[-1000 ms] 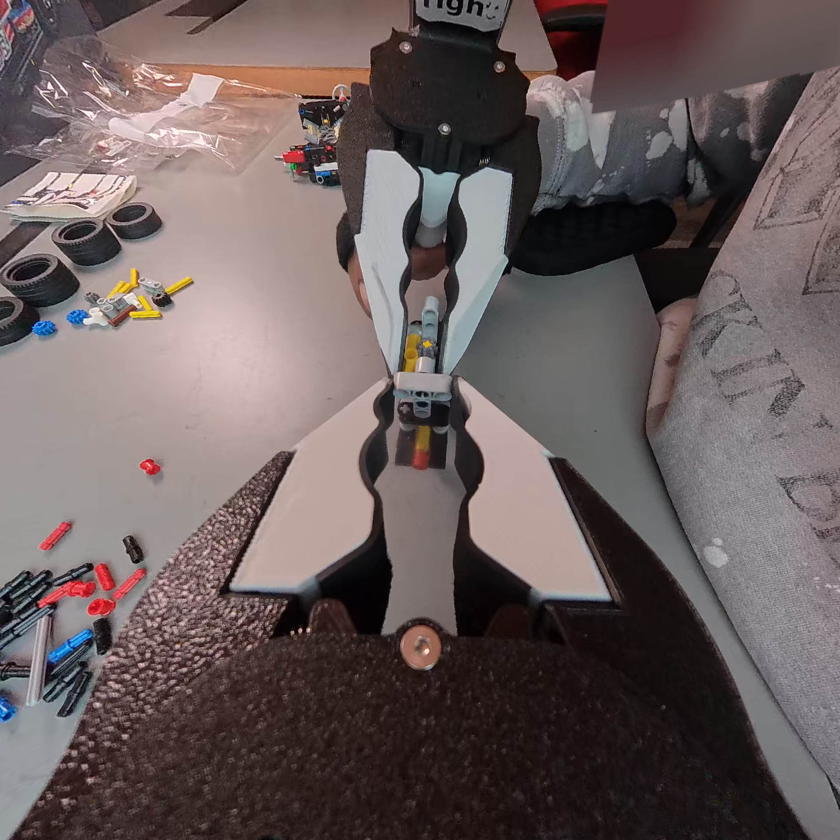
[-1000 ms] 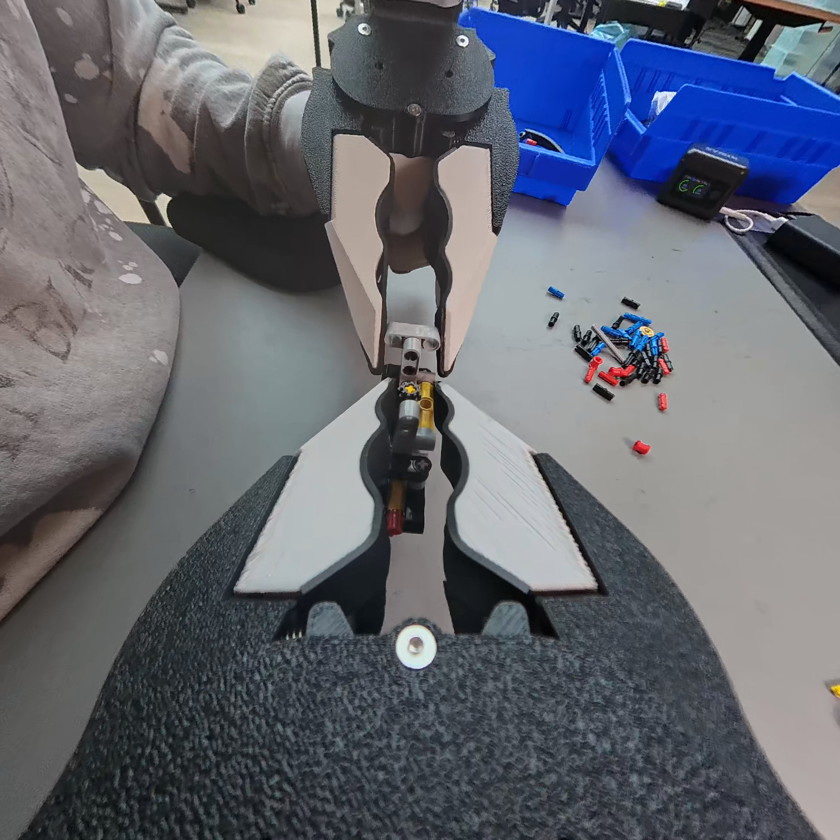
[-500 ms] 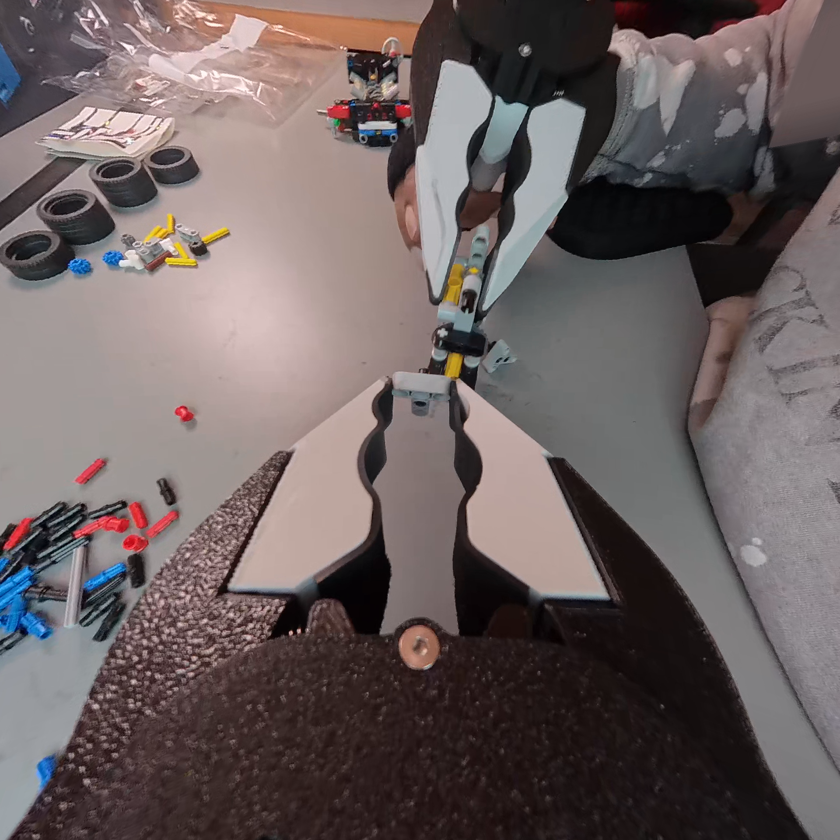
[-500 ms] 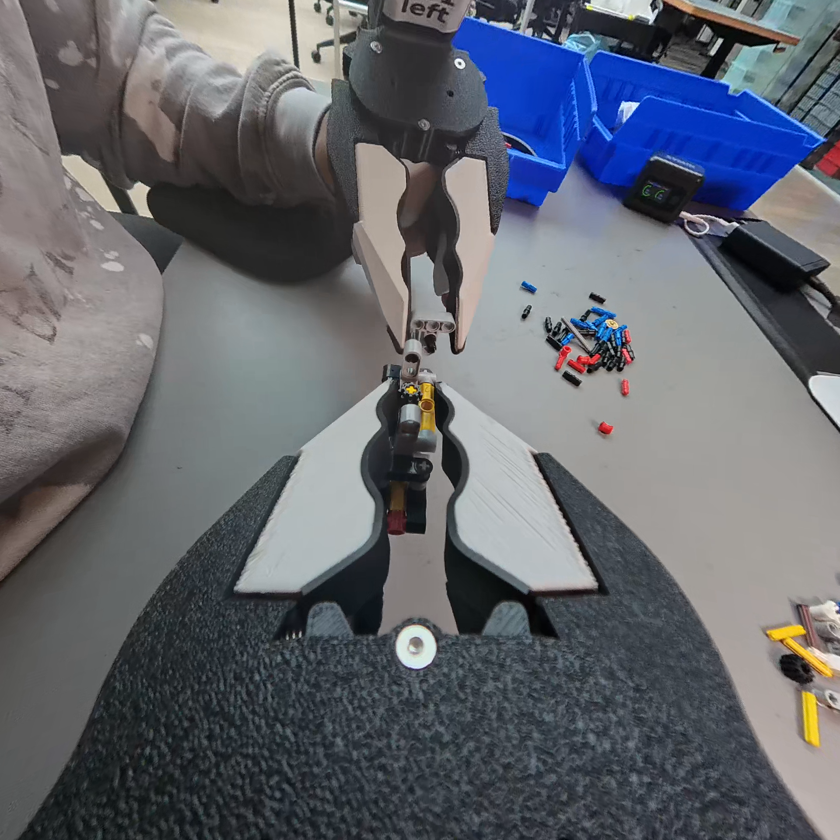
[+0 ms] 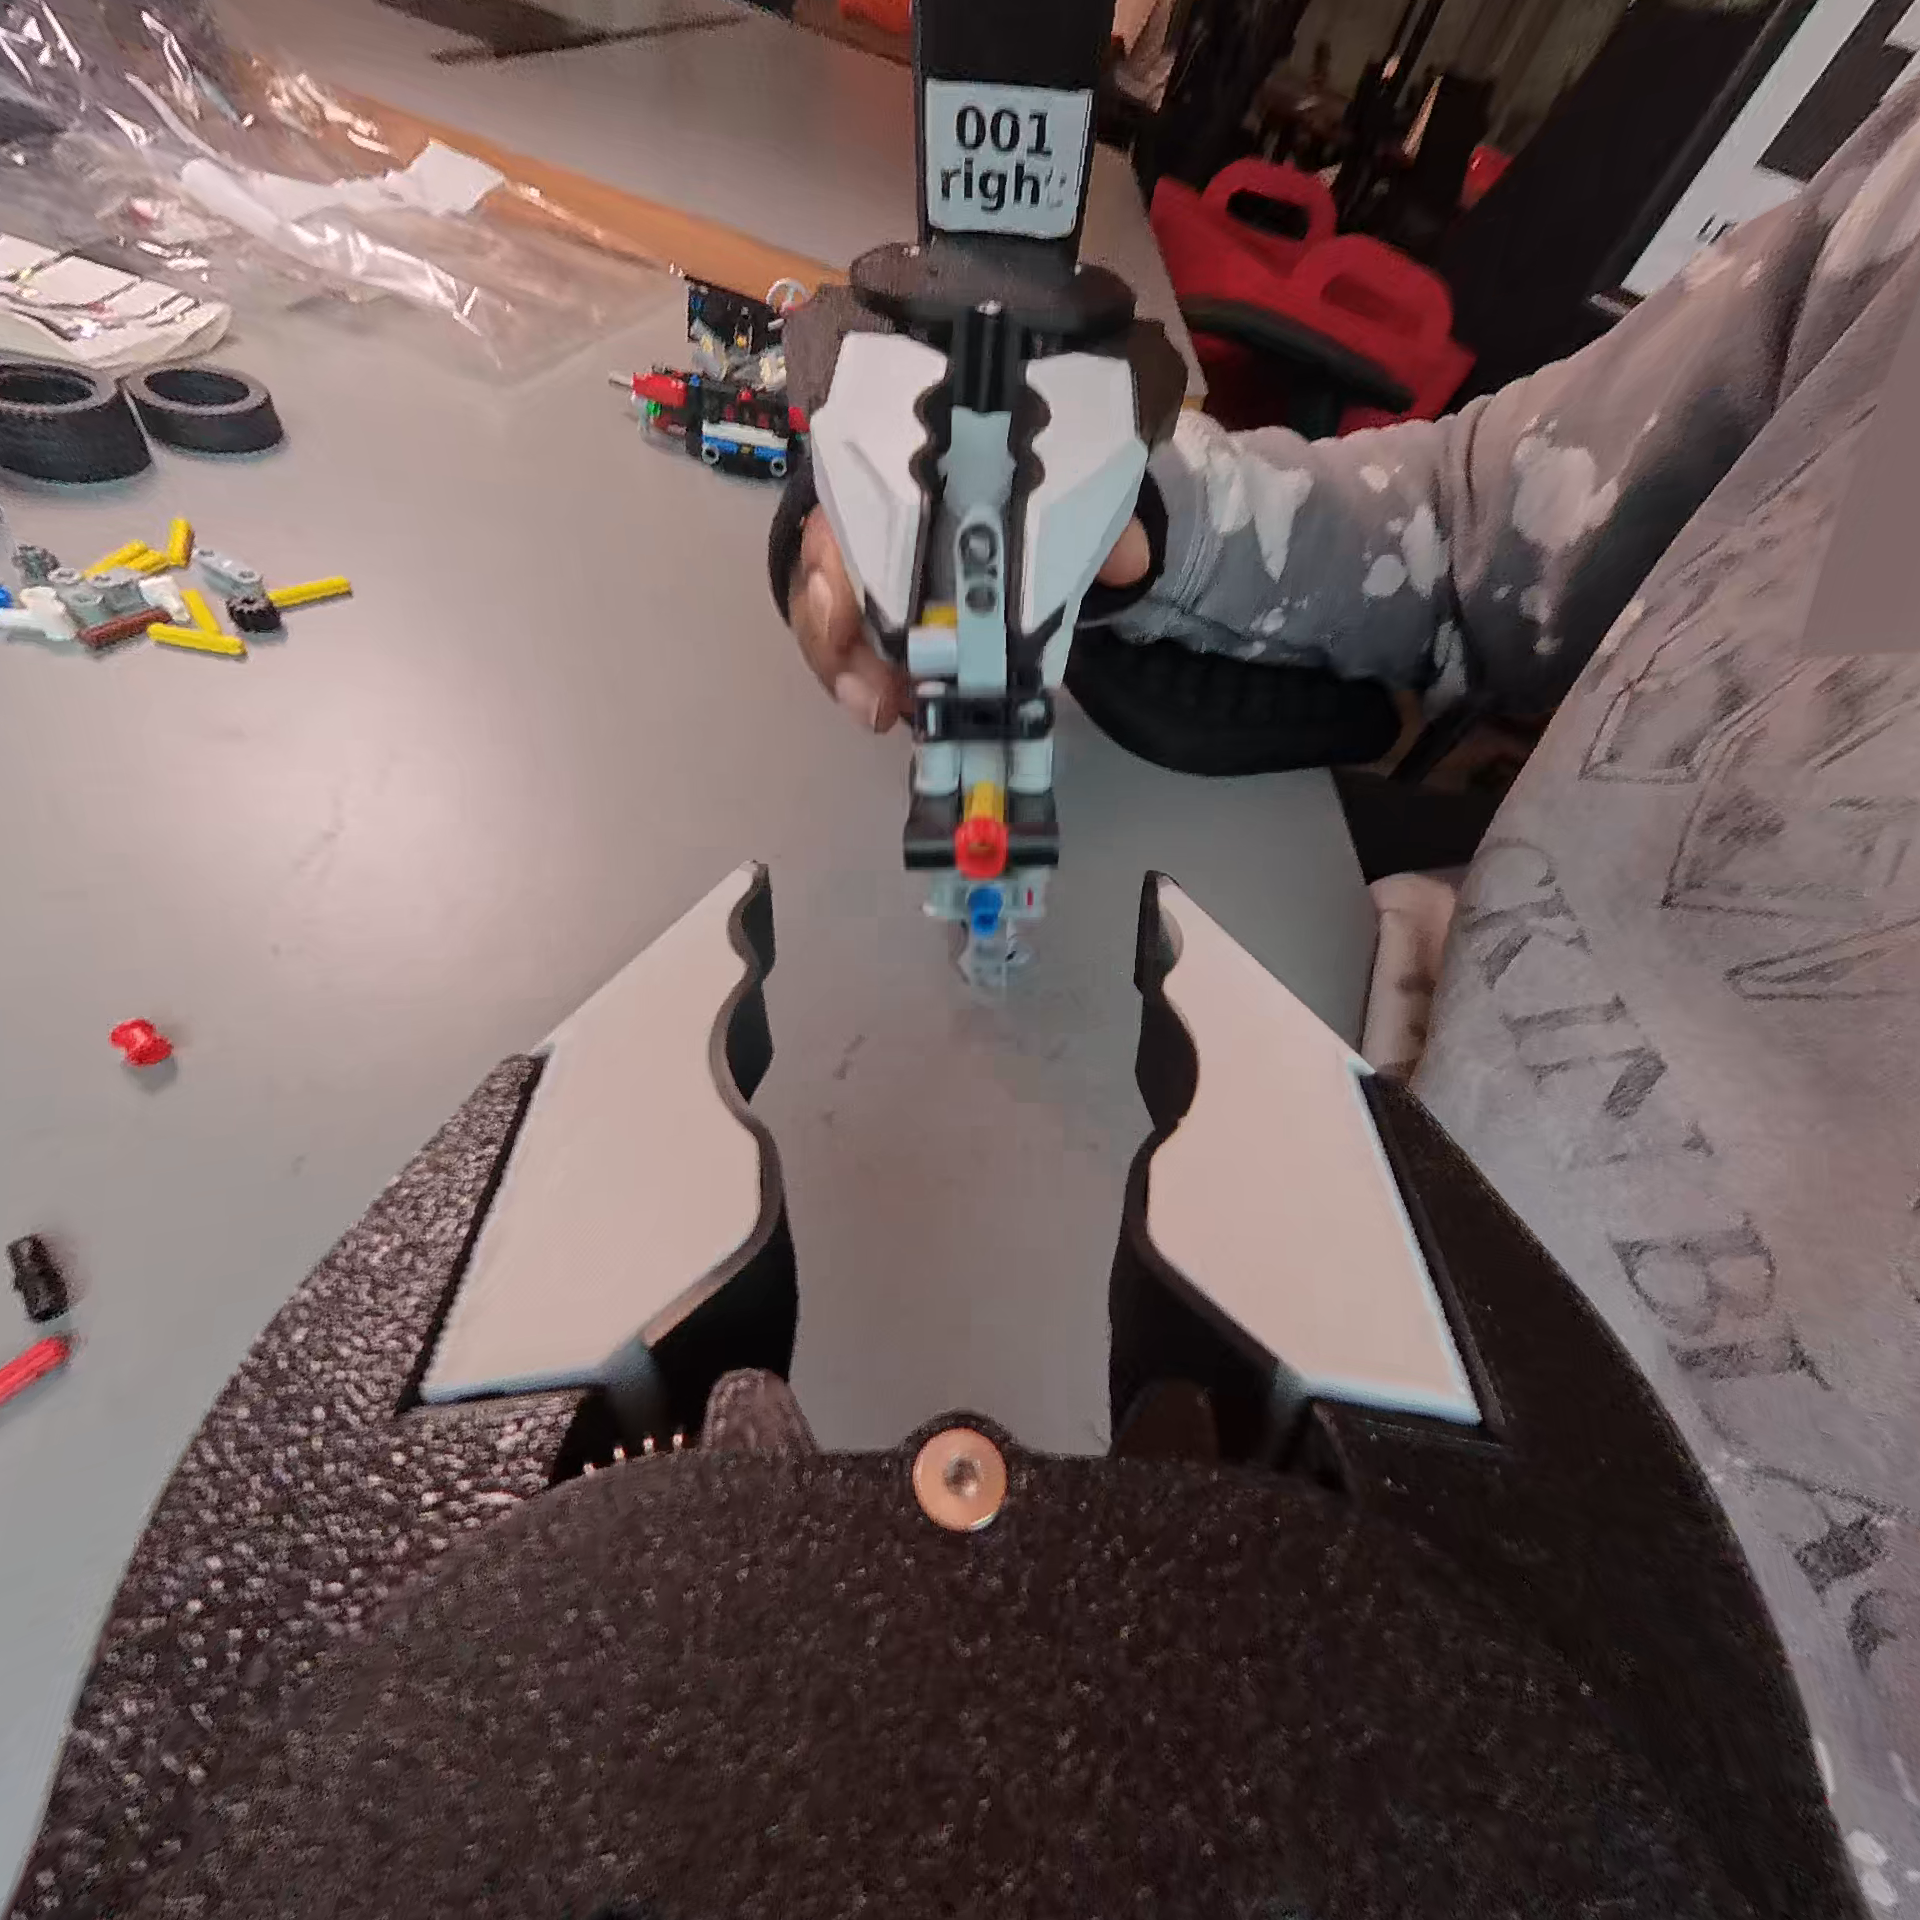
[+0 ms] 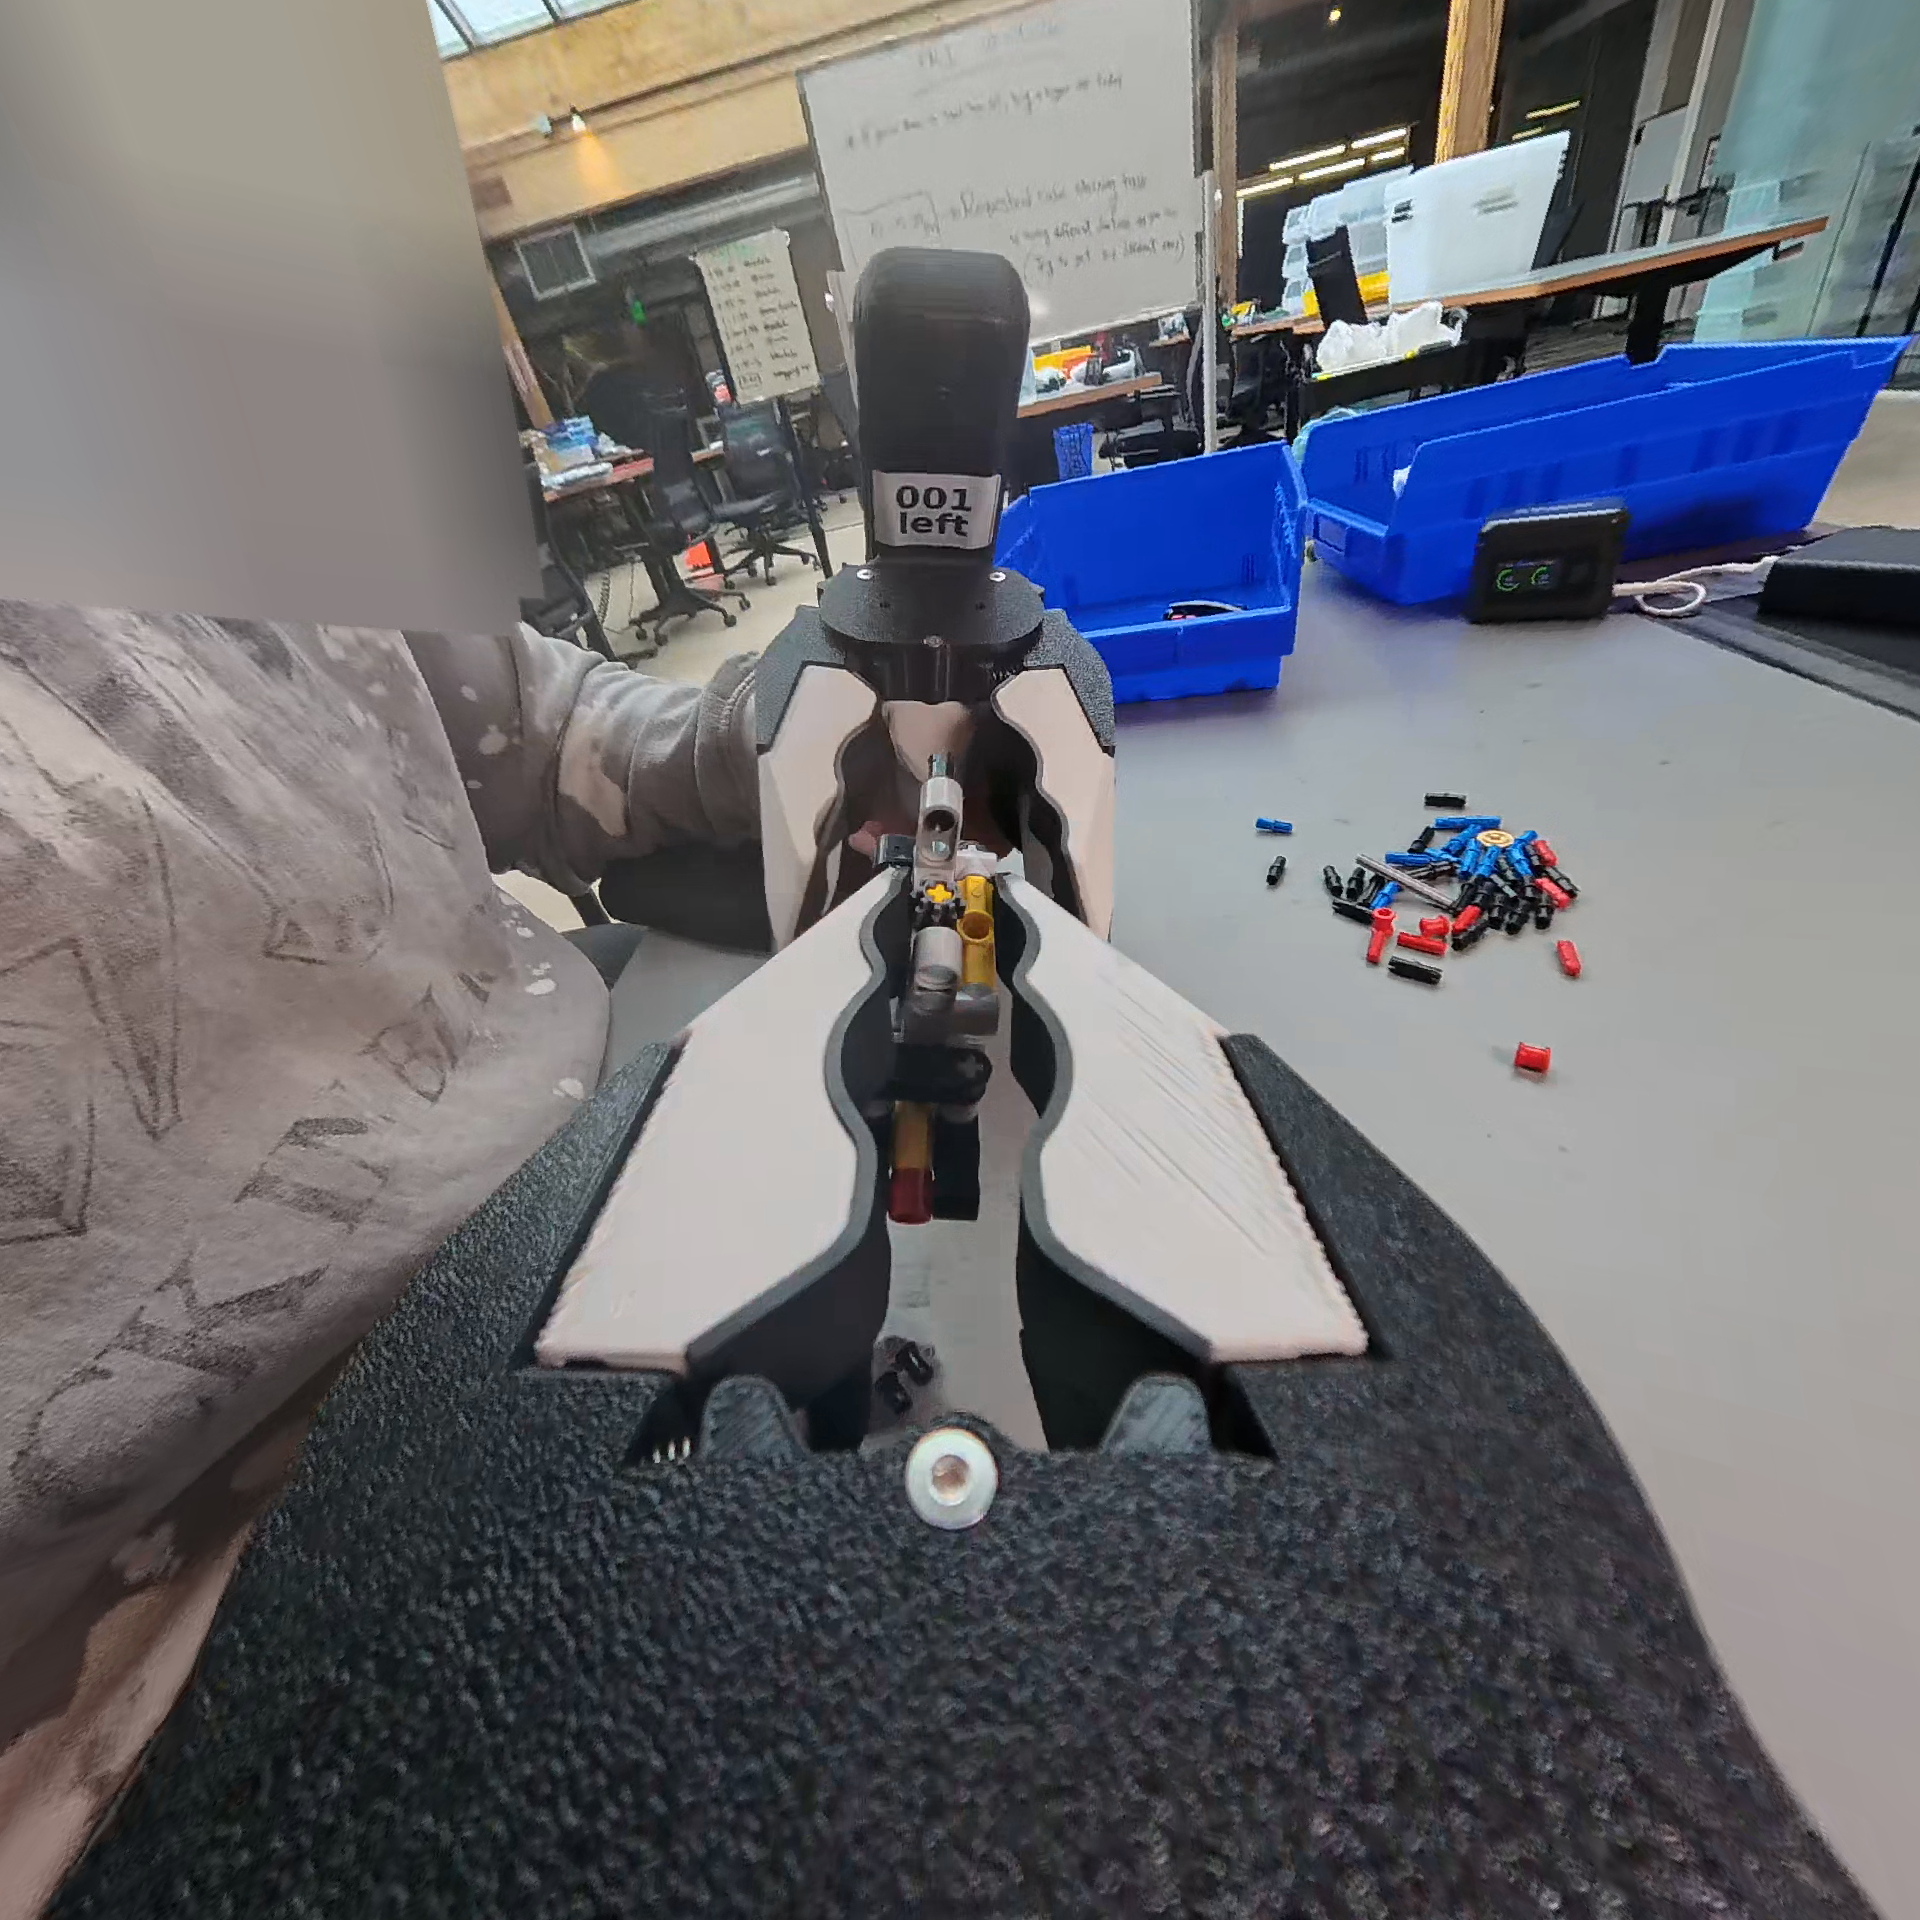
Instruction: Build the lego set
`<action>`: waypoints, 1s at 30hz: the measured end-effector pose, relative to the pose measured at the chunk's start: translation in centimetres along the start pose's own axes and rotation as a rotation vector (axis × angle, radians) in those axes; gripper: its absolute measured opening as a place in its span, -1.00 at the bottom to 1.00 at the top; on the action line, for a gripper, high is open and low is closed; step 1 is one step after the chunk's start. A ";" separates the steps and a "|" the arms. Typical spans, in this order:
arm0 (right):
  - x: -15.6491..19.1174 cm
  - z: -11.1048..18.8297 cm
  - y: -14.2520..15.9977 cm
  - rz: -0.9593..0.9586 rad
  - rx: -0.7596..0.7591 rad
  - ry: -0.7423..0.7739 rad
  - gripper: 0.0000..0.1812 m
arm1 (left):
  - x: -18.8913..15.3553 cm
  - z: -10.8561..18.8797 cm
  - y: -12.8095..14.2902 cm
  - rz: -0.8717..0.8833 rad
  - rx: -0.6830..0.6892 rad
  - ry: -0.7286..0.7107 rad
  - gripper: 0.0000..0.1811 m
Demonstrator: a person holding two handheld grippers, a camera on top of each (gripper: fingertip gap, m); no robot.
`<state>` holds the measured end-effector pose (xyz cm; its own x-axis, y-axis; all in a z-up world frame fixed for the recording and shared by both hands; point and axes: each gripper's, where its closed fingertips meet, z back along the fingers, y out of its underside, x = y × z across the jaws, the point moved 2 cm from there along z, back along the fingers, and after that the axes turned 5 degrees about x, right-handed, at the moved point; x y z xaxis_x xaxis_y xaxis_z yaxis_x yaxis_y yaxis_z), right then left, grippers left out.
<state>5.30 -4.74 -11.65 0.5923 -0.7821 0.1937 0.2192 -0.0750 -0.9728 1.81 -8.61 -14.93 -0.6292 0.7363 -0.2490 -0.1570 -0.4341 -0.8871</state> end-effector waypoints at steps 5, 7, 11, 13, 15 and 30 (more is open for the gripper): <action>1.0 -1.9 0.0 0.074 0.023 0.009 -0.84 | -1.3 -1.5 -0.7 -0.038 -0.002 0.024 -0.65; 0.8 -1.7 0.3 0.089 0.055 0.031 -0.85 | -1.2 -1.4 -0.3 -0.043 0.029 0.021 -0.66; 1.1 -1.2 0.9 0.117 0.124 0.020 -0.85 | -0.9 -1.2 0.2 -0.047 0.066 -0.002 -0.66; 0.8 -1.1 1.3 0.146 0.164 0.042 -0.85 | -1.1 -1.3 0.4 -0.067 0.083 -0.007 -0.66; 0.6 -0.9 1.4 0.136 0.172 0.047 -0.85 | -1.1 -1.3 0.6 -0.077 0.097 -0.012 -0.66; 0.6 -1.4 2.4 0.118 0.219 0.020 -0.89 | -1.0 -1.2 1.6 -0.128 0.187 -0.051 -0.66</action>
<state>5.08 -6.27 -14.09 0.6085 -0.7900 0.0752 0.3135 0.1523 -0.9373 3.09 -9.41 -16.59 -0.6321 0.7663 -0.1148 -0.3733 -0.4310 -0.8216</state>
